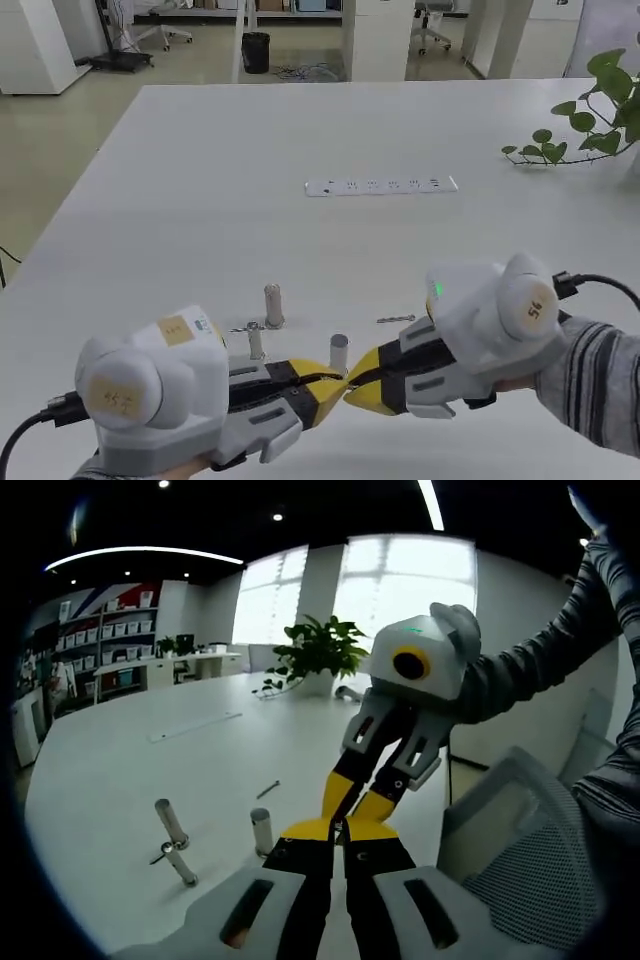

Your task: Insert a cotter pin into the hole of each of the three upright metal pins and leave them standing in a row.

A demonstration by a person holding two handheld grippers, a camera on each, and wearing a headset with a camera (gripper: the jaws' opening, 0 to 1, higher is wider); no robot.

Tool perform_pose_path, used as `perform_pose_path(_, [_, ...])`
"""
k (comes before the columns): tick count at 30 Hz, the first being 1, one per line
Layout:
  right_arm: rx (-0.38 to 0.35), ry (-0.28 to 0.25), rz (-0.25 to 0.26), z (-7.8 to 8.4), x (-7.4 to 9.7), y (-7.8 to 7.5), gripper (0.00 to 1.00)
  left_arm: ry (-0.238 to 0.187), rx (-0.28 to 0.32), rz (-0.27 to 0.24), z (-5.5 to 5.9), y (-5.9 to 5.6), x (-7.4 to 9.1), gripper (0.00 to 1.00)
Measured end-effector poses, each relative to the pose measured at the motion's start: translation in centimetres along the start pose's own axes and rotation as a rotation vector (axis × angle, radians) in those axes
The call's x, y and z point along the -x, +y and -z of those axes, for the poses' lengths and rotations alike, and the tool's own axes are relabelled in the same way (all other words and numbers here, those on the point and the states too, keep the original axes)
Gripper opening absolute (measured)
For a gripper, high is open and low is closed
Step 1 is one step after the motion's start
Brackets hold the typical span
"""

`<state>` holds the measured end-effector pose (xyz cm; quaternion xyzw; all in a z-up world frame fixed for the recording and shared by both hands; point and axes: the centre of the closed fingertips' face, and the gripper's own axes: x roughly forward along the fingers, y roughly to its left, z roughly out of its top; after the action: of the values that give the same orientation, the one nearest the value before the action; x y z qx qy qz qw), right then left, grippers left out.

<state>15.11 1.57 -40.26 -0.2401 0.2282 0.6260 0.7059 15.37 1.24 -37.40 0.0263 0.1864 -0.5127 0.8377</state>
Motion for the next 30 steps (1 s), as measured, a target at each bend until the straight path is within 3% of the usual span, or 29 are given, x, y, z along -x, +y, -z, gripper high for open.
perform_pose_path(11, [0.076,0.029,-0.024,-0.3,-0.2,0.7,0.0,0.003,0.015,0.013,0.5,-0.4,0.4,0.0])
perform_pose_path(16, [0.16,0.068,0.003,-0.2,-0.1,0.3,0.0,0.001,0.05,0.003,0.8,0.1,0.3,0.0])
perform_pose_path(20, [0.217,0.107,0.018,0.1,0.0,-0.3,0.0,0.011,0.026,-0.019,1.1,0.2,0.1,0.01])
perform_pose_path(25, [0.248,0.14,0.028,0.7,0.1,-0.8,0.0,0.023,0.011,-0.036,1.3,0.4,-0.4,0.14])
perform_pose_path(30, [0.258,0.228,0.097,2.4,0.3,-2.7,0.0,0.016,0.0,-0.092,1.2,1.5,-0.7,0.22])
